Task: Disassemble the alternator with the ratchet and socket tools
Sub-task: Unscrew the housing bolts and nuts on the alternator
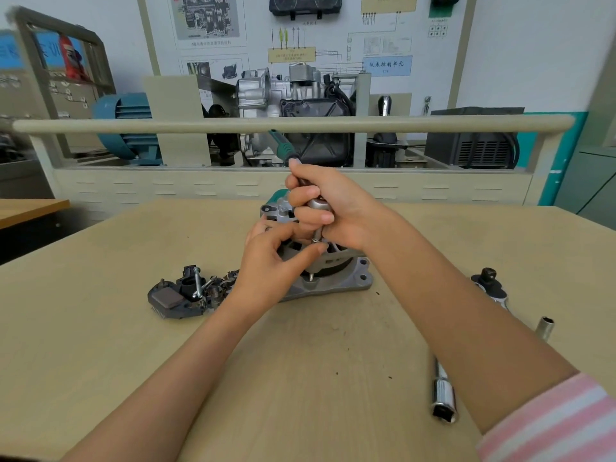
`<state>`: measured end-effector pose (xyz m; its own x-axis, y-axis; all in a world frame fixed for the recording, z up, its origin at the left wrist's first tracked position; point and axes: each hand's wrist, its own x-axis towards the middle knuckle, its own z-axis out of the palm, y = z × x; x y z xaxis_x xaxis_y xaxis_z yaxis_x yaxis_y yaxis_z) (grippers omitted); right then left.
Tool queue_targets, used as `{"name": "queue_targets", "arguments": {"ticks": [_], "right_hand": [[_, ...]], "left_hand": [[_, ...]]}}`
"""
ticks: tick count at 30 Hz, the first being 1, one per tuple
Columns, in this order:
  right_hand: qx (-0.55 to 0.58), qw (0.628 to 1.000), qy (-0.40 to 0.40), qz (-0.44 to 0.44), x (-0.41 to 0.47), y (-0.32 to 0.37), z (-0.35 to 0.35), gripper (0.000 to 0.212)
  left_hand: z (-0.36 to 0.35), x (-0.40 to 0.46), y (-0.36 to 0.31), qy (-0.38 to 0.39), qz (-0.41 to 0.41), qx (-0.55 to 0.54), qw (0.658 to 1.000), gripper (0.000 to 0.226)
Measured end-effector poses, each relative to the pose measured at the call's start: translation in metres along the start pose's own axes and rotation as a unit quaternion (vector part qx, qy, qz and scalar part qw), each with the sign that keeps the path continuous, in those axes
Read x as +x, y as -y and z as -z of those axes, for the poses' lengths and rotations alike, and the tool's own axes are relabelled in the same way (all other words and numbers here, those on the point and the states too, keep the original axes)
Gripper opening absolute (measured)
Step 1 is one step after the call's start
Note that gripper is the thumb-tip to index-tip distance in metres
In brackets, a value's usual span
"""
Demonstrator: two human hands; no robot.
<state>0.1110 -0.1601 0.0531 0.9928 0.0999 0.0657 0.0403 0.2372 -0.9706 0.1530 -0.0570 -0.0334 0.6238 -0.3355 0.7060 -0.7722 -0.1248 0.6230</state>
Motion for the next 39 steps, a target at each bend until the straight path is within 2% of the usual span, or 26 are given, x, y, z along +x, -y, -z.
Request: {"name": "queue_targets", "arguments": {"ticks": [3, 5, 6, 8, 10, 13, 16, 18, 21, 23, 26, 31, 36, 38, 39], "right_hand": [[0.034, 0.999, -0.021, 0.019, -0.001, -0.002, -0.001, 0.033], [0.062, 0.992, -0.09, 0.062, -0.001, -0.007, -0.009, 0.033], [0.087, 0.979, -0.15, 0.103, 0.0, -0.012, -0.015, 0.032], [0.158, 0.927, -0.269, 0.208, 0.002, -0.023, -0.025, 0.032], [0.208, 0.887, -0.317, 0.262, 0.005, -0.029, -0.029, 0.032], [0.181, 0.907, -0.305, 0.229, 0.006, -0.027, -0.026, 0.033], [0.14, 0.94, -0.257, 0.178, 0.006, -0.021, -0.019, 0.031], [0.096, 0.969, -0.187, 0.128, 0.005, -0.015, -0.009, 0.03], [0.041, 0.998, -0.037, 0.033, 0.002, -0.003, 0.004, 0.031], [-0.002, 0.999, 0.038, -0.01, 0.002, 0.002, 0.008, 0.032], [-0.024, 0.995, 0.09, -0.042, 0.005, 0.004, 0.009, 0.032], [0.011, 0.996, 0.083, -0.018, 0.005, 0.001, 0.01, 0.032], [0.043, 0.998, 0.041, 0.018, 0.0, -0.003, 0.008, 0.032], [0.06, 0.997, -0.013, 0.043, -0.001, -0.005, 0.003, 0.032], [0.077, 0.992, -0.069, 0.07, -0.001, -0.008, -0.002, 0.032]], "left_hand": [[0.0, 0.001, -0.001, 0.005, -0.015, 0.014, 1.0, 0.029], [0.0, 0.001, 0.0, -0.002, -0.023, 0.017, 1.0, 0.033], [0.0, 0.001, 0.001, -0.006, -0.025, 0.018, 1.0, 0.034], [0.0, 0.0, 0.003, -0.007, -0.021, 0.024, 0.999, 0.03], [-0.002, 0.0, 0.004, -0.011, -0.015, 0.032, 0.999, 0.021], [-0.003, 0.0, -0.002, -0.011, -0.019, 0.014, 1.0, 0.019], [-0.003, -0.001, -0.002, -0.017, -0.014, -0.001, 1.0, 0.016], [-0.004, -0.001, 0.001, -0.025, -0.009, 0.001, 1.0, 0.013], [-0.004, -0.002, 0.004, -0.026, -0.007, 0.013, 1.0, 0.021], [-0.003, -0.001, 0.004, -0.029, -0.008, 0.012, 0.999, 0.027], [-0.002, 0.0, 0.005, -0.024, -0.015, 0.012, 1.0, 0.028], [-0.003, 0.001, 0.003, -0.024, -0.014, 0.02, 0.999, 0.017], [-0.004, 0.0, 0.001, -0.026, -0.019, 0.021, 0.999, 0.019], [-0.005, -0.001, 0.0, -0.028, -0.022, 0.022, 0.999, 0.016], [-0.004, 0.0, 0.0, -0.03, -0.023, 0.025, 0.999, 0.014]]}}
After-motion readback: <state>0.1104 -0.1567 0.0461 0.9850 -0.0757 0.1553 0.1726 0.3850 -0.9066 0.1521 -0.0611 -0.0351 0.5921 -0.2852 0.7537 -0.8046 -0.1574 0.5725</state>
